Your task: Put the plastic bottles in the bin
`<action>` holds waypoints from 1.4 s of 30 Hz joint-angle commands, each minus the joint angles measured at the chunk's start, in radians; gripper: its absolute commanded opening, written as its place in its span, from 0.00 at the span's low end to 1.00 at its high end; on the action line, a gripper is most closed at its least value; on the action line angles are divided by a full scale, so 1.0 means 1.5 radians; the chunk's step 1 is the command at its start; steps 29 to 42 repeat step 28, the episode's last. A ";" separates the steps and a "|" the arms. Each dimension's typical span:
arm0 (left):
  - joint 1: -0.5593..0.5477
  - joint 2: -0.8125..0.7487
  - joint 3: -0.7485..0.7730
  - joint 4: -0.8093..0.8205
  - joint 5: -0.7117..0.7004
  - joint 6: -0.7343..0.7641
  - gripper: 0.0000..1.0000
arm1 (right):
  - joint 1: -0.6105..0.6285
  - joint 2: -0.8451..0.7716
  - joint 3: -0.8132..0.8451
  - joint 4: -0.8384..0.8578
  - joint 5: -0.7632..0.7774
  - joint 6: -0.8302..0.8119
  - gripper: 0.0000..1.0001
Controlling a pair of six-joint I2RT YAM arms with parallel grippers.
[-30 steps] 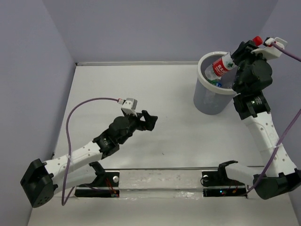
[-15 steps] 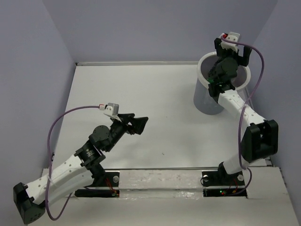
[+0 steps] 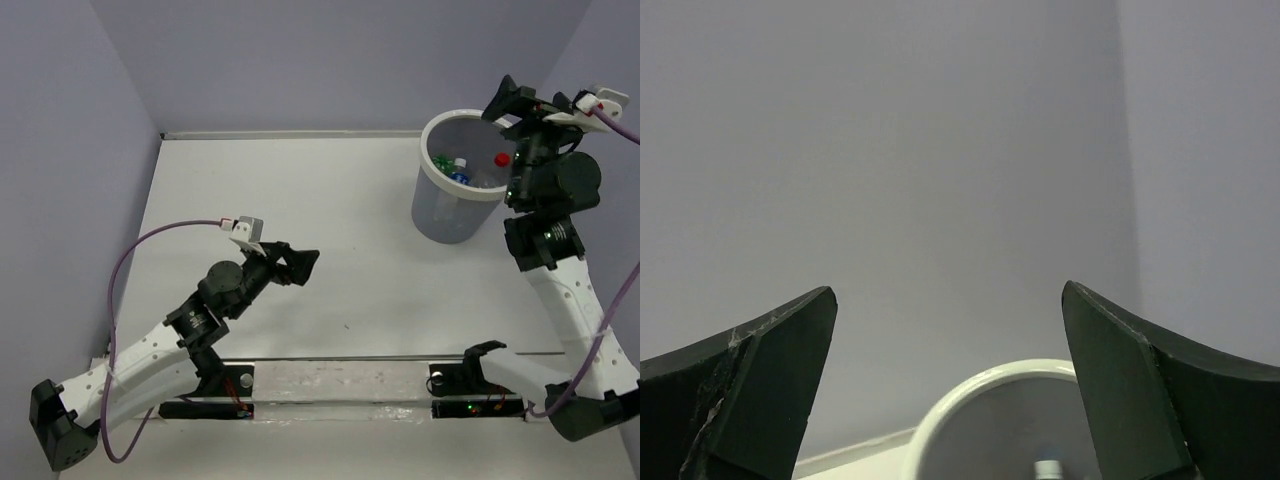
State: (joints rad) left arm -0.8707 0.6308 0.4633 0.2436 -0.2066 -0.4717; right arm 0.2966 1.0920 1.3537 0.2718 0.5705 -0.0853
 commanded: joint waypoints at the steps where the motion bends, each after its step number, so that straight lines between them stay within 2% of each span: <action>1: -0.003 0.016 0.060 0.030 0.030 0.025 0.99 | 0.003 -0.076 -0.058 -0.109 -0.252 0.206 1.00; 2: -0.003 0.019 0.066 0.031 0.036 0.027 0.99 | 0.003 -0.096 -0.075 -0.109 -0.252 0.225 1.00; 5: -0.003 0.022 0.095 0.038 0.056 0.039 0.99 | 0.003 -0.166 -0.135 -0.111 -0.431 0.300 1.00; 7: -0.003 0.017 0.108 0.043 0.060 0.046 0.99 | 0.003 -0.209 -0.172 -0.110 -0.514 0.333 1.00; 8: -0.002 0.014 0.123 0.045 0.065 0.051 0.99 | 0.003 -0.222 -0.184 -0.107 -0.603 0.356 1.00; 11: -0.003 0.002 0.148 0.043 0.069 0.069 0.99 | 0.003 -0.265 -0.239 -0.094 -0.705 0.404 1.00; 12: -0.003 -0.003 0.154 0.041 0.071 0.073 0.99 | 0.003 -0.275 -0.255 -0.090 -0.767 0.412 1.00; 14: -0.003 -0.024 0.164 0.037 0.074 0.082 0.99 | 0.003 -0.308 -0.305 -0.082 -0.840 0.438 1.00; 17: -0.002 -0.063 0.164 0.012 0.063 0.085 0.99 | 0.003 -0.367 -0.385 -0.075 -0.889 0.461 1.00; 21: -0.003 -0.136 0.154 -0.039 0.020 0.065 0.99 | 0.003 -0.467 -0.467 -0.118 -0.887 0.456 1.00; 25: -0.003 -0.195 0.120 -0.064 0.004 0.036 0.99 | 0.003 -0.530 -0.498 -0.179 -0.842 0.442 1.00; 28: -0.003 -0.217 0.105 -0.079 -0.023 0.015 0.99 | 0.003 -0.538 -0.485 -0.213 -0.826 0.436 1.00; 42: -0.003 -0.217 0.105 -0.079 -0.023 0.015 0.99 | 0.003 -0.538 -0.485 -0.213 -0.826 0.436 1.00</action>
